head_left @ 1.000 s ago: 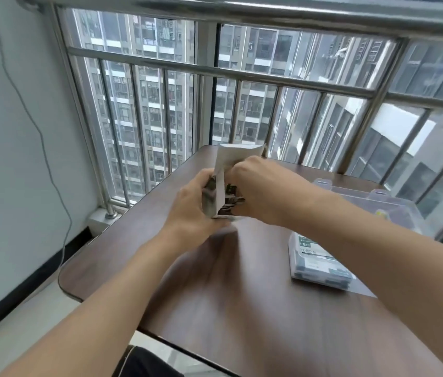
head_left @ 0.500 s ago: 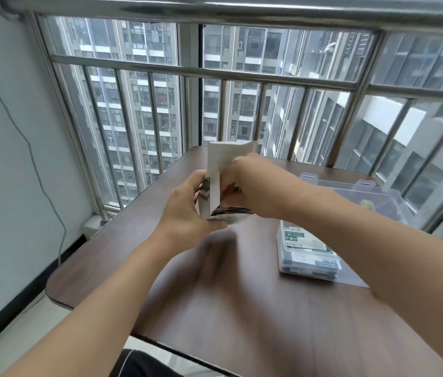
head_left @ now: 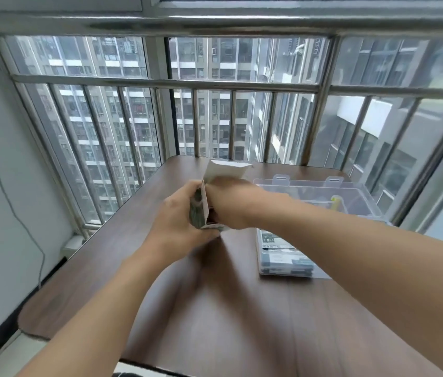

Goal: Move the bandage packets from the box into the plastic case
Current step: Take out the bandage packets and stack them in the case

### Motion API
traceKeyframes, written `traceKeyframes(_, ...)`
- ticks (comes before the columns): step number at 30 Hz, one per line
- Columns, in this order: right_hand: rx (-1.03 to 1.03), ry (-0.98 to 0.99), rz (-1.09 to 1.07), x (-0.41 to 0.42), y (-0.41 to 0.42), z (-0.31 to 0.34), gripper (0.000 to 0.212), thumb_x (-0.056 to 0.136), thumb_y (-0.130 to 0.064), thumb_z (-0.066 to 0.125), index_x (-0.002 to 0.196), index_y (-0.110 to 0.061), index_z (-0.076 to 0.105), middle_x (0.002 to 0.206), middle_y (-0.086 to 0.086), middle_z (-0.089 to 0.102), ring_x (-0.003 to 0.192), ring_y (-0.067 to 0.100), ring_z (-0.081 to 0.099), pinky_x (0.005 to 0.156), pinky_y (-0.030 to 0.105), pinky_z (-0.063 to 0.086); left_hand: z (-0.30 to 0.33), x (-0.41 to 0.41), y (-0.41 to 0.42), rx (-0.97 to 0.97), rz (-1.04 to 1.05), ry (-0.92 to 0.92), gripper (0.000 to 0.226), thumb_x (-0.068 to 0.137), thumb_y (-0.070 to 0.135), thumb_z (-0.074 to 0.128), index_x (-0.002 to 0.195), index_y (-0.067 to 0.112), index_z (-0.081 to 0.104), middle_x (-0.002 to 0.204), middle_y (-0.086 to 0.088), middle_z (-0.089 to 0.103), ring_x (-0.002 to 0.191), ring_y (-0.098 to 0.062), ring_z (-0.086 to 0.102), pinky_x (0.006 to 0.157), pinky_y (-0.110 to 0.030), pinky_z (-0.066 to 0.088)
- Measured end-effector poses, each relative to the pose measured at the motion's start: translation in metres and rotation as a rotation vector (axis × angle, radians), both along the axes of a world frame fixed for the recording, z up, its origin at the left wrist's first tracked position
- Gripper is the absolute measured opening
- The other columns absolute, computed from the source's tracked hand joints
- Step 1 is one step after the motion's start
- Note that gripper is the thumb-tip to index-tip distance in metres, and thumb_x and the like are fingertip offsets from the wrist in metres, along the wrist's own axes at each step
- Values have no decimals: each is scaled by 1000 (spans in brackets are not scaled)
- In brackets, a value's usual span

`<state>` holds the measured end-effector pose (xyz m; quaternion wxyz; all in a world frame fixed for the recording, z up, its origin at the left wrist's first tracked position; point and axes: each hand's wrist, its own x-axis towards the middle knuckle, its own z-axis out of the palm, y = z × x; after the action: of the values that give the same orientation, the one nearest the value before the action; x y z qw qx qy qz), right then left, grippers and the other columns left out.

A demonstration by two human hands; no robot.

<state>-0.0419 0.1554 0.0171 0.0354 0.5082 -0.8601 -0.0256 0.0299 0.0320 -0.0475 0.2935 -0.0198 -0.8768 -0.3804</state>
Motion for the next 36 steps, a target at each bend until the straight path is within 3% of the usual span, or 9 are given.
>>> traceKeyframes(4,-18,-142,23,-8,3,7,12,95,-17,56,98,-10,65,93,7,67,84,23,62,65,30,41,6,-3,1,33,9,-7,69,54,22,98,104,39,53,87,25,65,84,12,60,69,-3,41)
traceKeyframes(9,32,-526,-84,-13,20,29,17,96,-27,61,80,-21,63,61,-4,59,50,10,57,51,27,49,11,-2,5,31,-47,-14,71,54,15,98,105,40,54,95,32,65,88,12,61,71,-1,40)
traceKeyframes(16,33,-508,-102,-11,32,28,27,96,-32,62,71,-25,56,62,0,61,41,5,55,50,21,46,11,-6,6,-116,-19,-28,78,53,10,96,109,40,51,92,26,60,90,18,53,70,-1,36)
traceKeyframes(20,-28,-267,-26,-11,27,15,24,90,-18,60,66,-18,53,61,4,62,50,15,55,49,17,43,10,-6,9,-108,-16,-36,76,53,17,97,109,39,51,92,25,59,89,15,53,68,-3,37)
traceKeyframes(23,-28,-479,-71,-11,29,16,15,91,-19,63,78,-10,63,66,8,64,55,17,58,55,26,52,5,-7,10,-107,-31,-27,76,53,18,97,107,37,49,92,23,59,87,14,54,68,-4,37)
traceKeyframes(25,-3,-579,-79,-12,32,22,19,93,-24,66,91,-6,66,70,7,64,58,15,59,54,20,51,1,-7,7,-92,-39,-23,74,54,18,98,106,37,49,91,21,60,84,12,55,67,-5,37)
traceKeyframes(32,-17,-527,-47,-11,23,22,25,90,-30,71,84,-6,71,64,6,65,53,15,58,56,24,51,-3,-4,0,-11,-42,3,72,53,11,97,92,43,47,83,24,60,78,12,57,67,-6,38)
traceKeyframes(34,-15,-582,-65,-11,19,21,20,90,-29,73,83,-10,72,61,6,66,52,15,60,52,20,49,-6,-3,-3,29,-65,-1,68,53,13,98,94,40,50,85,20,64,79,8,60,72,-13,47)
traceKeyframes(36,-4,-587,-74,-8,17,22,22,90,-27,73,71,-19,68,54,1,64,46,12,59,48,16,47,-11,-2,-6,74,-83,-14,69,52,17,98,105,34,56,94,11,69,89,-6,66,85,-34,55)
